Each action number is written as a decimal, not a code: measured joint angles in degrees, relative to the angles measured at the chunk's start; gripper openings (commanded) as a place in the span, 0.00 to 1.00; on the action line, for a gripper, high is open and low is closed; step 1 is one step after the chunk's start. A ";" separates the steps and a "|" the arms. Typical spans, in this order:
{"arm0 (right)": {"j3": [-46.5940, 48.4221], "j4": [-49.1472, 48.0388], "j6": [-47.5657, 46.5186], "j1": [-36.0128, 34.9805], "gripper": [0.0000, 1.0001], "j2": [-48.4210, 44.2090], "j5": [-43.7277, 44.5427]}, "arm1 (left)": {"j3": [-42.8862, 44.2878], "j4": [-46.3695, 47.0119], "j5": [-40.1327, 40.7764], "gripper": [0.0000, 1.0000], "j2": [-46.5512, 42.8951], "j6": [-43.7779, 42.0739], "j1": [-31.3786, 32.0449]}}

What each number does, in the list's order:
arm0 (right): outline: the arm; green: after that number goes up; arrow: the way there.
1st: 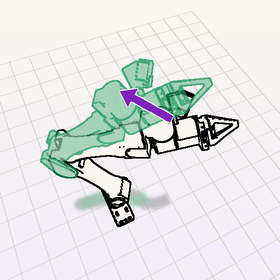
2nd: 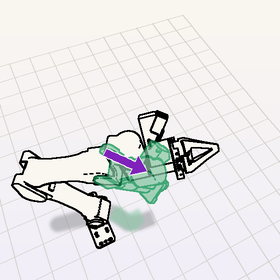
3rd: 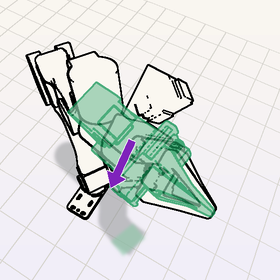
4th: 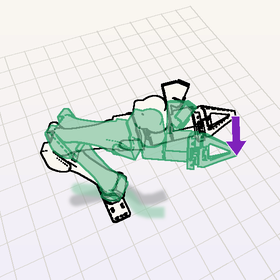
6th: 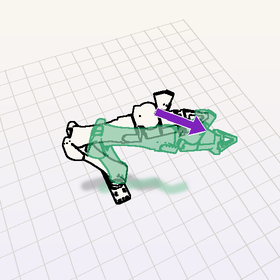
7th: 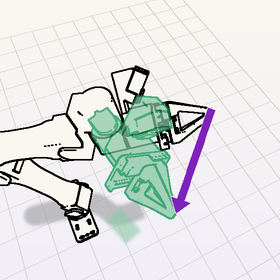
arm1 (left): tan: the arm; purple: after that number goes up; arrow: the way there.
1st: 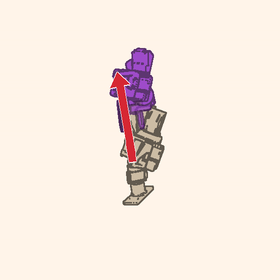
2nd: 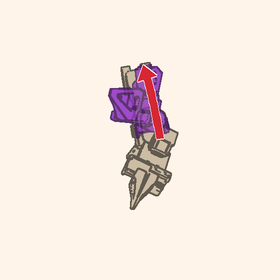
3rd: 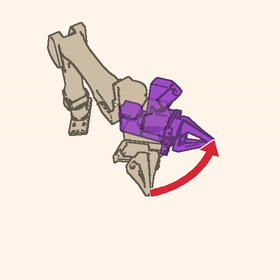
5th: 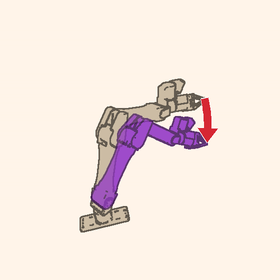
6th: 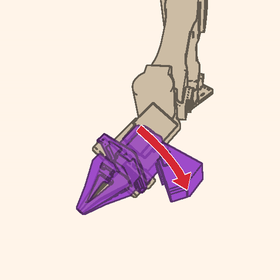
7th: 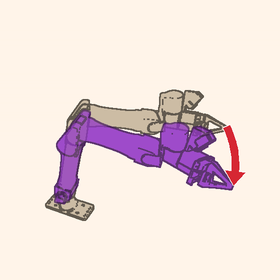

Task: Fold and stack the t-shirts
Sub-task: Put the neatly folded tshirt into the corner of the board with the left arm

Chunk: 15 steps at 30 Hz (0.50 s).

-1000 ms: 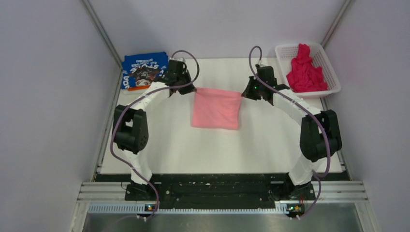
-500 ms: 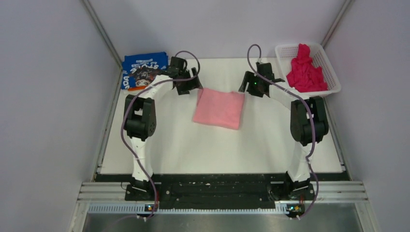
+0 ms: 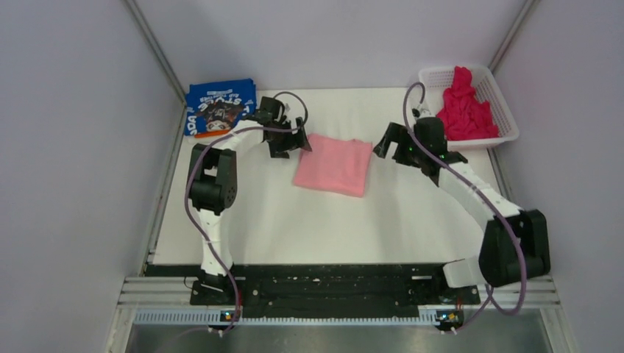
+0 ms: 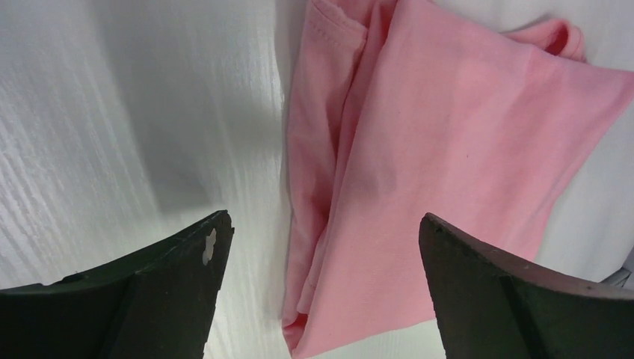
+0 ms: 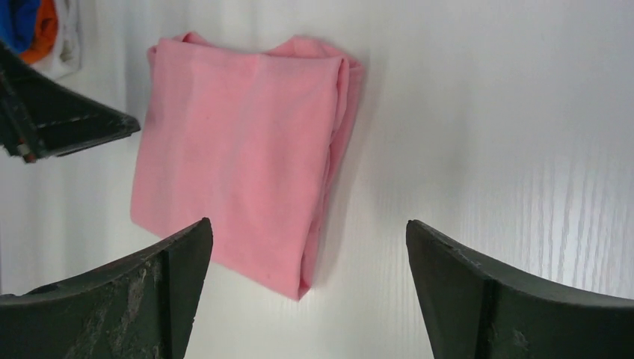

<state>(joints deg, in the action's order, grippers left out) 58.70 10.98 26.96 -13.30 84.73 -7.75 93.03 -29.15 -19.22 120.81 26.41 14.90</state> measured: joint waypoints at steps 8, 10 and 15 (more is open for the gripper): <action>-10.95 1.03 1.70 -0.02 0.99 -20.22 0.81 | 5.40 -1.66 -0.28 0.92 5.22 -1.79 1.40; -11.85 2.12 1.86 -0.02 0.99 -23.47 1.68 | 5.88 -2.12 0.72 0.85 5.38 -2.12 2.08; -14.05 3.32 2.25 -0.02 0.99 -30.01 4.28 | 8.35 -4.02 3.32 0.36 7.17 -2.62 4.92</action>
<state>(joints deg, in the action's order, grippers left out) 44.64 14.31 29.21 -13.32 54.72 -3.46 101.38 -33.17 -15.90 127.98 23.79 19.81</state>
